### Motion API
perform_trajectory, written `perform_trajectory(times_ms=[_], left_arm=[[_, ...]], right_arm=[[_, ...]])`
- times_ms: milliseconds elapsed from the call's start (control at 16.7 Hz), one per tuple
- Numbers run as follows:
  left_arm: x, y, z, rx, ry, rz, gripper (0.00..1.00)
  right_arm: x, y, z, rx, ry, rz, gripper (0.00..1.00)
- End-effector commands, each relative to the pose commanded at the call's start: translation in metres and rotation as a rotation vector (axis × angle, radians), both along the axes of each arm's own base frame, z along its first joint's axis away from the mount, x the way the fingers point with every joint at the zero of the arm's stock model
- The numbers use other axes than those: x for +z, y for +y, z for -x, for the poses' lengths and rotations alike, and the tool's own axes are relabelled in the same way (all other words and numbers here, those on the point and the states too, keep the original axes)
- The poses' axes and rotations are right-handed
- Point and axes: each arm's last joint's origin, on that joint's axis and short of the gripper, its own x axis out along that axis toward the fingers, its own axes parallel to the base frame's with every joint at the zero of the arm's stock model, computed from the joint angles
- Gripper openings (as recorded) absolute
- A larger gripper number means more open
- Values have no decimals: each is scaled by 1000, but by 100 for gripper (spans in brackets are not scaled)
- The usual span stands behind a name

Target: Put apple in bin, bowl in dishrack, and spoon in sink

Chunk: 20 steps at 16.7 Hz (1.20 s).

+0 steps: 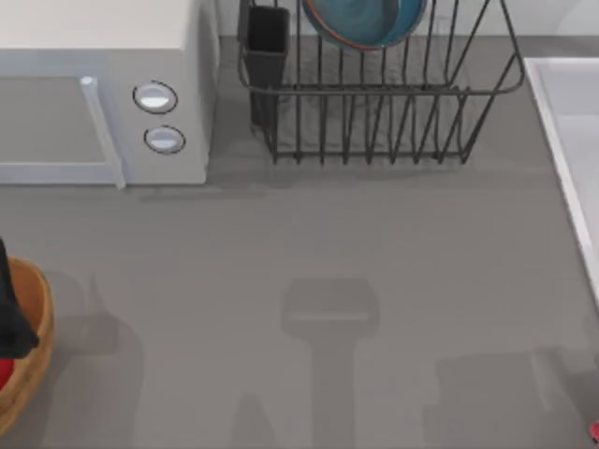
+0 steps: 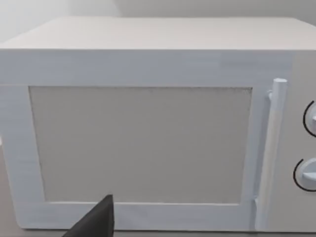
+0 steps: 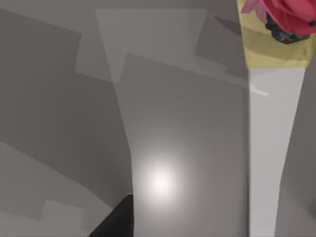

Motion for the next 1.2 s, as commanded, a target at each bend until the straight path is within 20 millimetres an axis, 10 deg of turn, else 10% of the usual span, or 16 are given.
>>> perform_trajectory(times_ms=[300, 1200], left_arm=[[0, 0, 0, 0, 0, 0, 100], [0, 0, 0, 0, 0, 0, 100]], right_arm=[[0, 0, 0, 0, 0, 0, 0], [122, 1, -1, -38, -11, 30, 0]])
